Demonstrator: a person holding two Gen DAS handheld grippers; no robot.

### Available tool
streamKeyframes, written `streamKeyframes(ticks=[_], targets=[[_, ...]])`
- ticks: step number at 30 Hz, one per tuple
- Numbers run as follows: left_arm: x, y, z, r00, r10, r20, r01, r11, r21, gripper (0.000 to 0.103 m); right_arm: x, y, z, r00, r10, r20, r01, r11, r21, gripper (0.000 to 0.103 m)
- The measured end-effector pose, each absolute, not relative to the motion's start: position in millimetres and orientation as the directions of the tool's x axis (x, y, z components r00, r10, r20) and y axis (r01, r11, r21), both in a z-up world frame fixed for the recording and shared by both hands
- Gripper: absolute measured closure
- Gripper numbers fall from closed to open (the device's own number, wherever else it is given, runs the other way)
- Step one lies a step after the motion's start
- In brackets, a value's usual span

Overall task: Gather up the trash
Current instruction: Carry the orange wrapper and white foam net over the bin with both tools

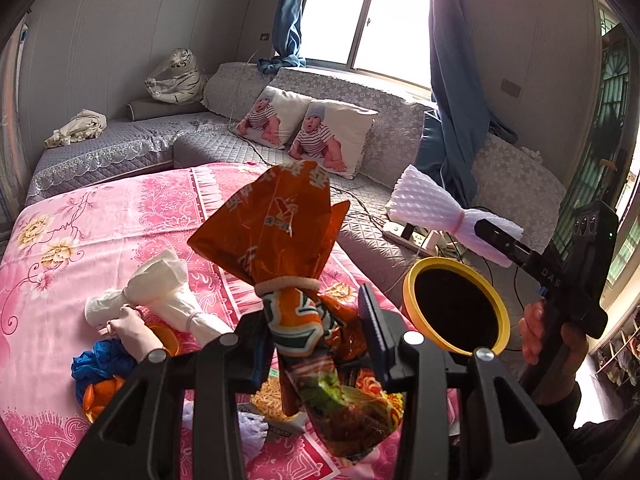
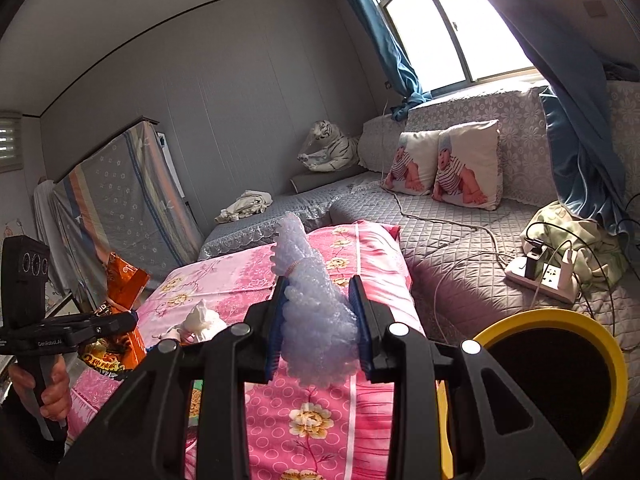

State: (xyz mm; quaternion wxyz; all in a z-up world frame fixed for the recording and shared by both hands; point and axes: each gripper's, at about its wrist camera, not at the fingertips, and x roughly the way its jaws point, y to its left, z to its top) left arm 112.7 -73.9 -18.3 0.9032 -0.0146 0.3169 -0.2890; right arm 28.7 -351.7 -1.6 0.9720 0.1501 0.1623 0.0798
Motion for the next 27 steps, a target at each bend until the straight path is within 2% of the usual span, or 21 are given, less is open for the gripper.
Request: streamKeyframes(ticks=[13,27], targets=[[131.8,-143.8,-15.9,0.556,-0.611,-0.563,0.614,0.759,-0.217,0.066,8.0,-396.7,5.3,0.967,0.062,-0.249,0.015,0.955,0.295,0.074],[140.4,-216.2,-23.6,0.468,-0.665,-0.582,0.7,0.681,-0.216,0.066,1.4,-432.8,2.0,0.961,-0.039,-0.275,0.117,0.955,0.274,0.074]])
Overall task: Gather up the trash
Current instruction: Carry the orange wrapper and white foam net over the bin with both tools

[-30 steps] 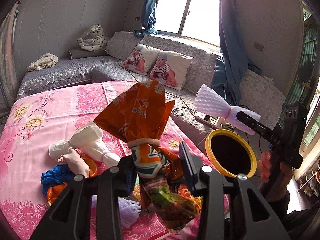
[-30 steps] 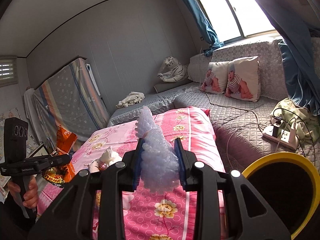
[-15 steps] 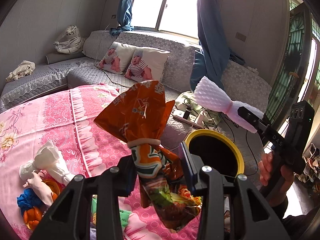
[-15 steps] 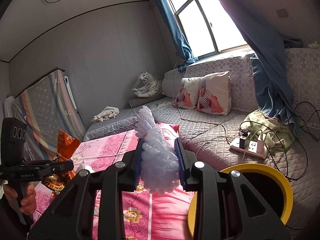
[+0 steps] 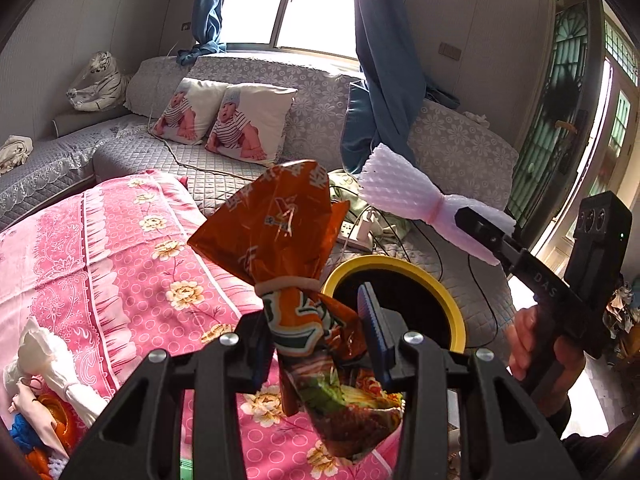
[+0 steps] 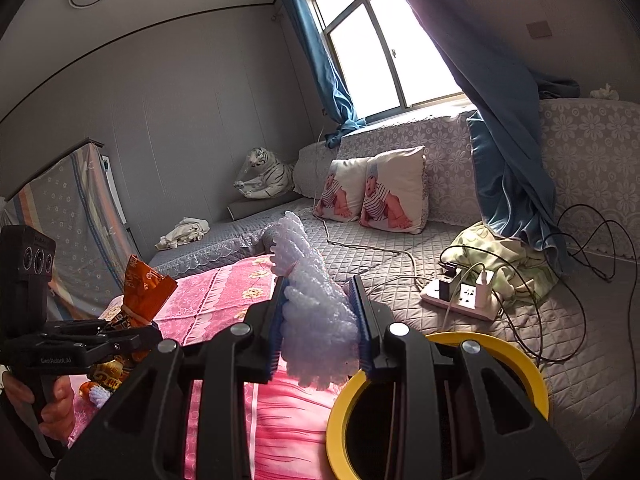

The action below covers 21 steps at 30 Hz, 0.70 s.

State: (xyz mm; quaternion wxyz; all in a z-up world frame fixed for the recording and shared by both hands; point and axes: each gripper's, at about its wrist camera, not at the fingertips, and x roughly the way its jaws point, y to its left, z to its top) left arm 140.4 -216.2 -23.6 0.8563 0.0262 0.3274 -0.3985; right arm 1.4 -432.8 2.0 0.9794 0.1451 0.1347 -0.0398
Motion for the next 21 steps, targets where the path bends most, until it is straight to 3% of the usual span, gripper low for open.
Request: streamKeyframes(ticks=[21], targets=[[151.9,-323.4,-45.5,0.353,-0.702,-0.618,0.779,0.587,-0.222,0.066,-10.4,-498.9,-15.3,0.931,-0.191,-0.311,0.288,0.908,0.304,0.074]])
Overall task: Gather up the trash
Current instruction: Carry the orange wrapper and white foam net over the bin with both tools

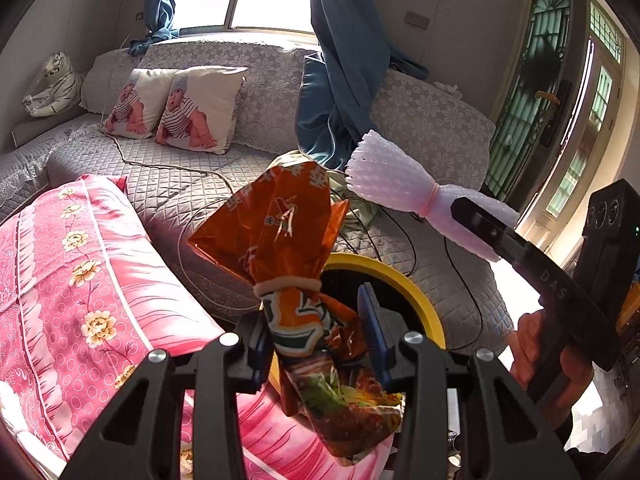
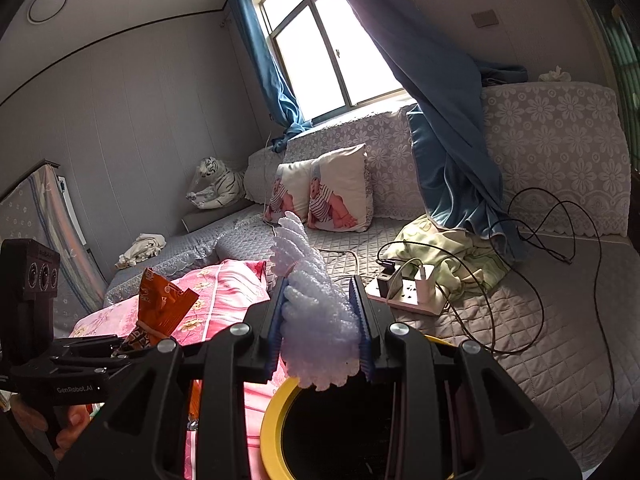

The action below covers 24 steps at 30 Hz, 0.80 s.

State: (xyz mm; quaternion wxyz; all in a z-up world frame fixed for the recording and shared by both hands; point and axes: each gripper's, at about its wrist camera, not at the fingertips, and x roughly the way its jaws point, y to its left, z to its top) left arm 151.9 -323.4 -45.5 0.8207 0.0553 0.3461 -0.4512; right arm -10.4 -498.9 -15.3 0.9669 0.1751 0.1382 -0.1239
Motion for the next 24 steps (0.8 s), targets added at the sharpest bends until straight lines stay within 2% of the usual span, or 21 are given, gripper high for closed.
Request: streamKeyframes(ticks=[24], targets=[[166.3,-383.6,-92.7,0.284,-0.663,-0.693,0.789,0.572,-0.224,0.066,-3.9,-532.0,-52.1,0.874,-0.261,-0.409,0.406,0.856,0.32,0.074]])
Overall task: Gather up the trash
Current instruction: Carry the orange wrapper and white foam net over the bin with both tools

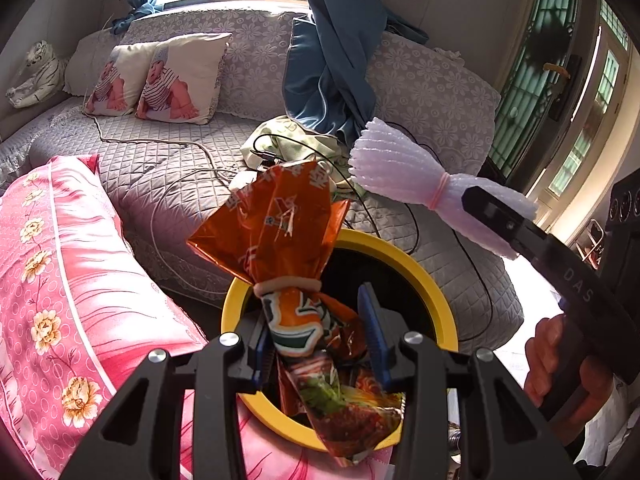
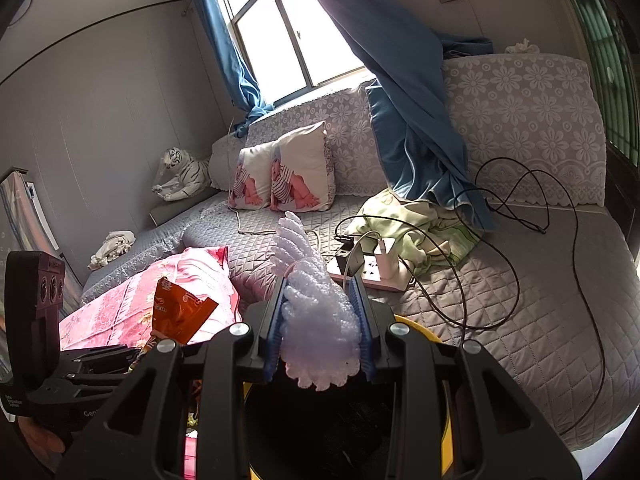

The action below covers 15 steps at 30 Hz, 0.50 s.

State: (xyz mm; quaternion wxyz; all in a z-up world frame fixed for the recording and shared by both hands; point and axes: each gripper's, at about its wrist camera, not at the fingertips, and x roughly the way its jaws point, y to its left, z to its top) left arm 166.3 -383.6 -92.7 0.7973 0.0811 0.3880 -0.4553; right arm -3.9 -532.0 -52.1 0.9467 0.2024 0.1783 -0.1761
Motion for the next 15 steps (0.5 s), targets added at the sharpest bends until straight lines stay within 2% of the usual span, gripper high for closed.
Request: streamKeyframes(ticks=[15], targets=[[167.6,-404.6,-121.2,0.259,-0.625,-0.736,0.783,0.582,-0.22,0.066,13.3,-550.4,-88.4,0.822,-0.248,-0.512,0.46,0.818,0.344,0.073]])
